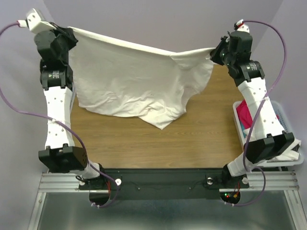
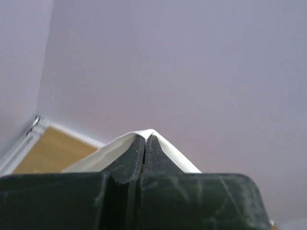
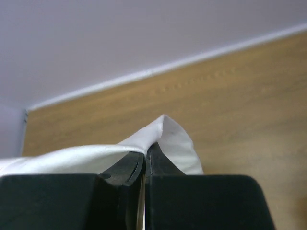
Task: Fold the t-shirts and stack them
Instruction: Flatten the tshirt out
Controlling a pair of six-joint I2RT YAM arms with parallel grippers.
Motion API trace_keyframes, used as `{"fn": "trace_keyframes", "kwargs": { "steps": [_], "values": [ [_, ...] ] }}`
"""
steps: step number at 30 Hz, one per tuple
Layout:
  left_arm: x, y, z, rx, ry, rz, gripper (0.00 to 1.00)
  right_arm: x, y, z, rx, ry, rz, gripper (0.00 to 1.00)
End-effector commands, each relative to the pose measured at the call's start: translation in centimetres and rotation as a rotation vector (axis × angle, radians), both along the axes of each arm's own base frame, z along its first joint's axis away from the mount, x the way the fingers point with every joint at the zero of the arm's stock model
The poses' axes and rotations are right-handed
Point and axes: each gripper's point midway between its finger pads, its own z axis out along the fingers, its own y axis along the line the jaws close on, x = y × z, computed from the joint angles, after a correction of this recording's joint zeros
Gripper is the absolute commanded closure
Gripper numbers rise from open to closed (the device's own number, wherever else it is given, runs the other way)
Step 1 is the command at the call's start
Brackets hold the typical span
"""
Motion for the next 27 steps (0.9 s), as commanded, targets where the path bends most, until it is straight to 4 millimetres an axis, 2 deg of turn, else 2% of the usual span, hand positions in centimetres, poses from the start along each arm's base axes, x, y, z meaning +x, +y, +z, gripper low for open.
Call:
{"fn": "trace_keyframes", "kwargs": {
  "steps": [1, 2, 3, 4, 5, 6, 7, 9, 10, 11, 13, 14, 15, 18, 19, 23, 27],
  "values": [
    [-1.7, 0.8, 7.6, 0.073, -0.114, -0.012, 1.00, 1.2, -2.8, 10.0, -0.001, -0.251, -0.122, 0.99],
    [-3.0, 0.7, 10.8, 0.087, -0.185, -0.012, 1.00, 0.5, -3.4, 13.4, -0.007, -0.328, -0.137, 0.99],
    [-3.7, 0.5, 12.0, 0.096, -0.210, -0.023, 1.00, 0.2, -3.6, 14.7, -0.012, -0.361, -0.143, 0.99],
    [-5.1, 0.1, 14.0, 0.109, -0.258, -0.031, 1.00, -0.2, -3.8, 15.9, -0.037, -0.389, -0.142, 1.00],
    [-5.8, -0.3, 14.8, 0.118, -0.277, -0.043, 1.00, -1.0, -4.1, 17.9, -0.037, -0.443, -0.149, 0.99],
    [-7.2, -0.7, 16.0, 0.130, -0.308, -0.050, 1.00, -1.6, -4.4, 18.8, -0.042, -0.468, -0.155, 0.99],
    [-8.0, -0.9, 16.5, 0.139, -0.321, -0.056, 1.00, -3.3, -4.9, 20.4, -0.057, -0.512, -0.163, 0.99],
    [-10.0, -1.6, 17.6, 0.161, -0.350, -0.067, 1.00, -4.9, -5.3, 22.0, -0.081, -0.568, -0.161, 0.99],
    [-10.7, -1.7, 17.8, 0.172, -0.355, -0.069, 1.00, -5.8, -5.5, 22.6, -0.088, -0.589, -0.166, 0.99],
    [-11.2, -1.8, 17.9, 0.178, -0.357, -0.070, 1.00, -8.3, -6.1, 24.4, -0.087, -0.643, -0.174, 0.99],
    [-13.5, -2.3, 18.8, 0.203, -0.377, -0.070, 1.00, -10.0, -6.6, 25.3, -0.118, -0.681, -0.181, 0.99],
    [-14.3, -2.5, 18.9, 0.209, -0.373, -0.070, 1.00, -12.5, -7.1, 26.7, -0.118, -0.732, -0.187, 1.00],
    [-15.8, -2.7, 19.5, 0.227, -0.391, -0.067, 1.00, -13.3, -7.3, 26.9, -0.132, -0.741, -0.188, 0.99],
    [-17.9, -3.2, 19.8, 0.252, -0.393, -0.068, 1.00, -17.7, -8.2, 28.8, -0.158, -0.818, -0.198, 0.99],
    [-19.1, -3.6, 20.1, 0.264, -0.405, -0.071, 1.00, -18.3, -8.3, 29.0, -0.180, -0.828, -0.194, 0.99],
    [-21.1, -4.2, 20.5, 0.289, -0.409, -0.068, 1.00, -21.7, -8.8, 30.7, -0.197, -0.895, -0.196, 0.99],
    [-22.1, -4.0, 20.9, 0.305, -0.413, -0.040, 1.00, -22.9, -8.9, 32.0, -0.198, -0.936, -0.195, 0.99]
  ]
}}
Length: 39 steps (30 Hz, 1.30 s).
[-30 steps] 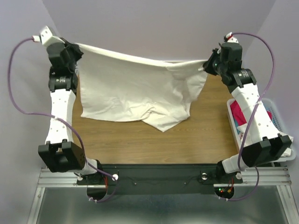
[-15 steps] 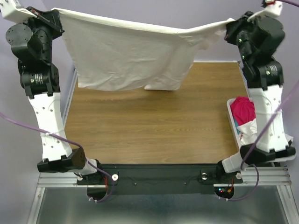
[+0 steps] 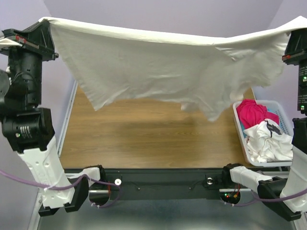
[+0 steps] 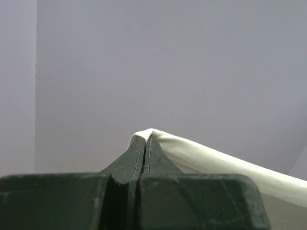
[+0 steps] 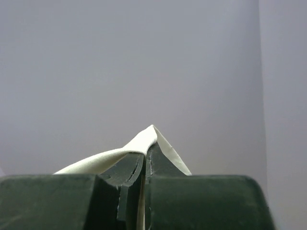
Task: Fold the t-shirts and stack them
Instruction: Flatten the tshirt out, then fold the tshirt
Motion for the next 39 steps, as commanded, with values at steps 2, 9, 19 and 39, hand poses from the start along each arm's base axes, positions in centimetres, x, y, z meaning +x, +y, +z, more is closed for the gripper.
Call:
{"fn": "trace_keyframes", "kwargs": {
  "steps": [2, 9, 19, 39],
  "values": [
    [-0.8, 1.4, 1.3, 0.037, -0.041, 0.098, 1.00, 0.7, -0.6, 2.0, -0.027, -0.059, -0.055, 0.99],
    [7.2, 1.5, -5.3, 0.007, 0.143, 0.038, 1.00, 9.2, 0.9, -2.4, -0.072, 0.105, -0.057, 0.99],
    [22.7, 4.1, -31.1, -0.113, 0.670, 0.061, 1.00, 27.6, 4.2, -24.0, -0.160, 0.628, -0.049, 1.00],
    [31.2, 4.4, -52.6, -0.218, 1.040, -0.003, 1.00, 38.1, 6.6, -49.8, -0.081, 1.078, 0.131, 0.99]
  ]
}}
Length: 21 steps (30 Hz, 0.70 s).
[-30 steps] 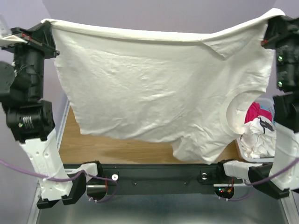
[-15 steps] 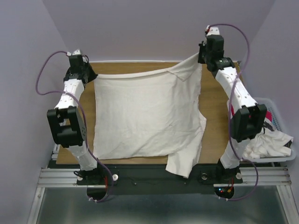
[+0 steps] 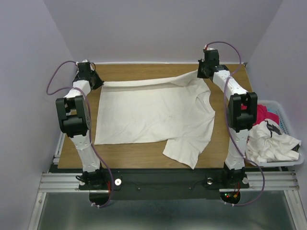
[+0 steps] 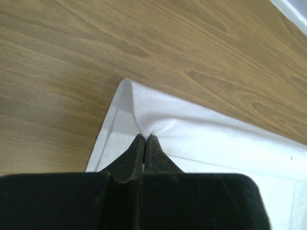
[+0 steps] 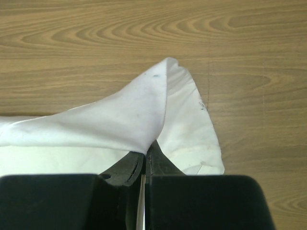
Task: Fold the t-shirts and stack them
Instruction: Fold the tshirt
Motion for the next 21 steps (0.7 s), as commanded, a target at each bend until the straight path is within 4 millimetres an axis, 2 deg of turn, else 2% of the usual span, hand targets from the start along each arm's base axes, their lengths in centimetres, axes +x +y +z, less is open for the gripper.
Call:
{"fn": "trace_keyframes", "kwargs": {
  "steps": [1, 7, 9, 10, 12, 13, 14, 15, 18, 20, 21],
  "values": [
    [2.6, 0.3, 4.8, -0.007, -0.143, -0.009, 1.00, 2.2, -0.4, 4.4, 0.097, -0.122, -0.007, 0.99],
    [2.3, -0.4, 6.5, -0.048, -0.164, -0.029, 1.00, 1.1, 1.1, 5.8, 0.202, -0.116, 0.030, 0.99],
    [1.8, -0.7, 6.8, -0.058, -0.163, -0.029, 1.00, 0.3, 1.5, 6.8, 0.241, -0.116, 0.037, 0.99],
    [1.5, -0.9, 7.8, -0.068, -0.178, -0.030, 1.00, -0.1, 1.7, 6.6, 0.257, -0.104, 0.037, 0.99],
    [0.7, -1.1, 7.7, -0.078, -0.171, -0.029, 1.00, -1.0, 2.2, 7.4, 0.307, -0.098, 0.038, 0.99],
    [0.3, -1.1, 8.5, -0.075, -0.184, -0.029, 1.00, -1.5, 2.3, 7.0, 0.324, -0.081, 0.035, 0.99],
    [-0.1, -1.1, 8.2, -0.076, -0.175, -0.025, 1.00, -1.8, 2.7, 7.2, 0.353, -0.074, 0.030, 0.99],
    [-0.4, -1.2, 9.1, -0.073, -0.192, -0.024, 1.00, -2.3, 3.1, 7.8, 0.377, -0.070, 0.043, 1.00],
    [-1.2, -1.3, 9.5, -0.078, -0.193, -0.023, 1.00, -3.5, 3.7, 7.8, 0.435, -0.037, 0.045, 0.99],
    [-2.0, -1.4, 9.9, -0.079, -0.196, -0.022, 1.00, -4.2, 3.9, 8.8, 0.462, -0.038, 0.037, 0.99],
    [-2.2, -1.3, 10.0, -0.081, -0.195, -0.019, 1.00, -4.8, 3.9, 8.3, 0.465, -0.020, 0.030, 0.99]
  ]
}}
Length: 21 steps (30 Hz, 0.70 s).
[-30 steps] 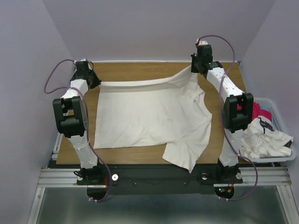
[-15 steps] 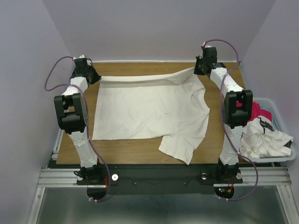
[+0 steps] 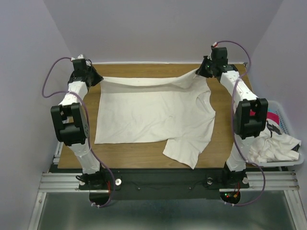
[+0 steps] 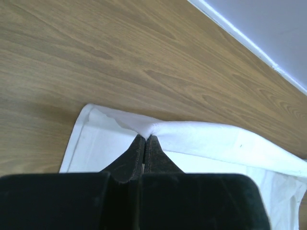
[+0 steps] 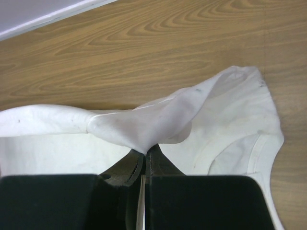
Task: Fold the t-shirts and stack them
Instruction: Fold the tshirt
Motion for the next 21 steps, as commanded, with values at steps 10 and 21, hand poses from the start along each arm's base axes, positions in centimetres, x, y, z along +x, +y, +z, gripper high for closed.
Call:
{"fn": "trace_keyframes", "kwargs": {
  "steps": [10, 21],
  "values": [
    [-5.2, 0.1, 2.6, -0.022, -0.039, 0.042, 1.00, -6.4, -2.0, 2.7, 0.047, 0.061, -0.061, 0.99],
    [-10.4, -0.5, -4.5, -0.070, 0.080, 0.097, 1.00, -11.2, -1.7, -4.9, 0.082, 0.291, -0.073, 1.00]
  ]
}}
